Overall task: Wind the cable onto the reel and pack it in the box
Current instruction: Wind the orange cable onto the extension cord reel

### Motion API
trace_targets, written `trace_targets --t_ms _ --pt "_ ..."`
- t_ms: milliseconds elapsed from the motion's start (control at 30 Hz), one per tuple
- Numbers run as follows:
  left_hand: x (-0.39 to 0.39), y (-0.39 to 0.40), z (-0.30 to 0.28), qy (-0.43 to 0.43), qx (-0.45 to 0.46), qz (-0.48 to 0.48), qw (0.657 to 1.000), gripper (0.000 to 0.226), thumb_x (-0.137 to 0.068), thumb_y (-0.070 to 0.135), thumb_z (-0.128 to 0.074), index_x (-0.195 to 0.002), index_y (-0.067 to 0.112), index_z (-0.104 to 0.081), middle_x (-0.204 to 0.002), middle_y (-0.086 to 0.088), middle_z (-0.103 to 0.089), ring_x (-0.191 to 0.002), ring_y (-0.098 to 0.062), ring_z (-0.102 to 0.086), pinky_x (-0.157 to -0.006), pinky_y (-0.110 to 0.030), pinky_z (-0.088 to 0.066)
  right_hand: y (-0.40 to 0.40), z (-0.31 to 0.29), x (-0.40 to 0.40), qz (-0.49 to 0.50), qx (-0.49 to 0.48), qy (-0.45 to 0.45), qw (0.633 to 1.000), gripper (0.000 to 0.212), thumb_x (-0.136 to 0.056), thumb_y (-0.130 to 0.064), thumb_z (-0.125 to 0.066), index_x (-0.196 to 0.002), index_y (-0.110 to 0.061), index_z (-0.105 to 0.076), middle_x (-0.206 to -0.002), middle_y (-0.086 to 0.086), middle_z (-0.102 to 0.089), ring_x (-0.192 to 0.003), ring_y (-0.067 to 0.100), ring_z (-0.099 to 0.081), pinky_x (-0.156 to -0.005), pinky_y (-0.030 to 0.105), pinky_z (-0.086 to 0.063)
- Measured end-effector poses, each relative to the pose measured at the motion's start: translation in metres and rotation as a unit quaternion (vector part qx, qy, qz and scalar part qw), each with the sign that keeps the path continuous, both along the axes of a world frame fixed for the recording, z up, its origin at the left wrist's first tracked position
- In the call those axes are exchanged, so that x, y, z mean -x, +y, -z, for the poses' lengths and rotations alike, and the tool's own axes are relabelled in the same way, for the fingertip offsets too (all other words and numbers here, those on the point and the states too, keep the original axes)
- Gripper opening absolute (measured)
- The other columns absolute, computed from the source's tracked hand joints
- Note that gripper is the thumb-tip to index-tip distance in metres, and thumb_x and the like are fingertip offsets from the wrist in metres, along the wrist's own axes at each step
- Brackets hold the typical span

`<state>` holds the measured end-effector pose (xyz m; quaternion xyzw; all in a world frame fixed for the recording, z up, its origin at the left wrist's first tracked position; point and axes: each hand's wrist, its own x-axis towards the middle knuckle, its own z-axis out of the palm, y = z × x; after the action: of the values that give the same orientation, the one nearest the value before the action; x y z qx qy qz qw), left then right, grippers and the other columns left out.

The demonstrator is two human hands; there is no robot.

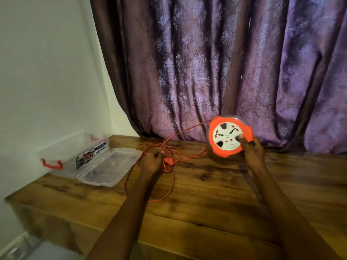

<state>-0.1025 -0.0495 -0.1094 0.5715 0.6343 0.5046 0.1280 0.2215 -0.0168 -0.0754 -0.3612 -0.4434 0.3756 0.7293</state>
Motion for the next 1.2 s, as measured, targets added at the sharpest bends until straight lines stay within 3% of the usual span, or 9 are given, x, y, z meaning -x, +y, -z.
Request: trace_targets --t_ms 133,300,500,733,900,967,1067,1133,1200 --pt "-0.018 -0.006 -0.009 0.031 -0.062 0.089 0.994 0.029 -0.097 0.013 -0.055 -0.073 0.010 -0.072 -0.071 -0.007 -0.073 -0.067 -0.024 -0.066 -0.062 -0.029 -0.045 -0.003 0.001 0.007 -0.007 -0.003 0.016 1.000 0.040 -0.093 -0.018 -0.068 -0.125 0.004 -0.061 -0.112 0.014 -0.071 -0.094 0.016 -0.068 -0.087 0.034 -0.057" --pt "-0.050 0.006 -0.002 0.274 -0.100 0.105 0.951 0.024 -0.094 0.026 -0.057 -0.109 0.018 -0.074 -0.123 -0.005 -0.064 -0.109 -0.022 -0.060 -0.096 -0.033 -0.047 -0.011 -0.012 0.007 -0.009 -0.021 0.020 1.000 0.038 -0.095 -0.020 -0.065 -0.126 0.001 -0.060 -0.109 0.006 -0.072 -0.094 0.012 -0.068 -0.084 0.031 -0.056" --pt "-0.082 0.025 0.019 0.453 0.035 0.015 0.891 0.035 -0.102 0.036 -0.042 -0.127 0.029 -0.065 -0.135 -0.004 -0.058 -0.127 -0.034 -0.046 -0.112 -0.039 -0.031 -0.018 -0.019 -0.010 0.003 -0.034 0.023 0.999 0.029 -0.097 -0.024 -0.061 -0.119 -0.005 -0.065 -0.100 -0.002 -0.071 -0.088 0.010 -0.064 -0.068 0.021 -0.051" --pt "-0.067 0.029 0.012 0.392 0.183 0.049 0.900 0.052 -0.107 0.045 -0.026 -0.154 0.025 -0.033 -0.164 -0.016 -0.021 -0.152 -0.041 -0.013 -0.123 -0.054 -0.008 -0.015 -0.010 -0.031 0.034 0.019 0.028 0.999 0.010 -0.093 -0.023 -0.067 -0.099 -0.016 -0.071 -0.079 -0.005 -0.069 -0.057 0.000 -0.059 -0.044 0.016 -0.043" --pt "-0.071 0.023 0.016 0.396 0.090 0.087 0.910 0.053 -0.106 0.049 -0.027 -0.150 0.023 -0.041 -0.158 -0.009 -0.040 -0.151 -0.031 -0.026 -0.123 -0.048 -0.009 -0.015 -0.009 -0.028 0.022 0.027 0.030 0.999 0.009 -0.093 -0.024 -0.068 -0.097 -0.018 -0.070 -0.081 -0.002 -0.070 -0.058 0.005 -0.060 -0.043 0.018 -0.044" --pt "-0.085 0.018 0.016 0.335 0.008 0.165 0.928 0.045 -0.106 0.043 -0.034 -0.139 0.021 -0.055 -0.141 -0.011 -0.060 -0.135 -0.027 -0.049 -0.116 -0.039 -0.030 -0.014 -0.009 -0.026 0.020 0.024 0.021 0.999 0.010 -0.093 -0.028 -0.066 -0.096 -0.019 -0.070 -0.083 0.000 -0.069 -0.056 0.008 -0.056 -0.043 0.021 -0.041" --pt "-0.119 0.008 0.008 -0.009 0.022 0.271 0.962 0.039 -0.104 0.042 -0.045 -0.123 0.018 -0.068 -0.115 0.000 -0.074 -0.108 -0.014 -0.068 -0.097 -0.029 -0.051 -0.014 -0.009 -0.023 0.015 0.022 0.012 1.000 0.014 -0.093 -0.031 -0.066 -0.097 -0.018 -0.071 -0.083 0.002 -0.068 -0.053 0.013 -0.053 -0.043 0.024 -0.037" --pt "-0.140 0.009 -0.002 -0.230 0.048 0.275 0.932 0.036 -0.103 0.040 -0.049 -0.118 0.014 -0.069 -0.109 0.001 -0.073 -0.097 -0.015 -0.070 -0.089 -0.030 -0.053 -0.015 -0.007 -0.020 0.009 0.021 0.011 1.000 0.015 -0.094 -0.030 -0.066 -0.099 -0.017 -0.071 -0.078 0.002 -0.067 -0.049 0.014 -0.053 -0.043 0.023 -0.037" --pt "-0.153 0.014 -0.011 -0.327 0.053 0.290 0.898 0.029 -0.102 0.038 -0.052 -0.113 0.016 -0.067 -0.103 -0.005 -0.072 -0.082 -0.018 -0.070 -0.074 -0.030 -0.057 -0.017 -0.006 -0.017 0.002 0.020 0.018 1.000 0.013 -0.094 -0.027 -0.066 -0.097 -0.016 -0.072 -0.077 0.004 -0.067 -0.049 0.017 -0.053 -0.044 0.024 -0.037"
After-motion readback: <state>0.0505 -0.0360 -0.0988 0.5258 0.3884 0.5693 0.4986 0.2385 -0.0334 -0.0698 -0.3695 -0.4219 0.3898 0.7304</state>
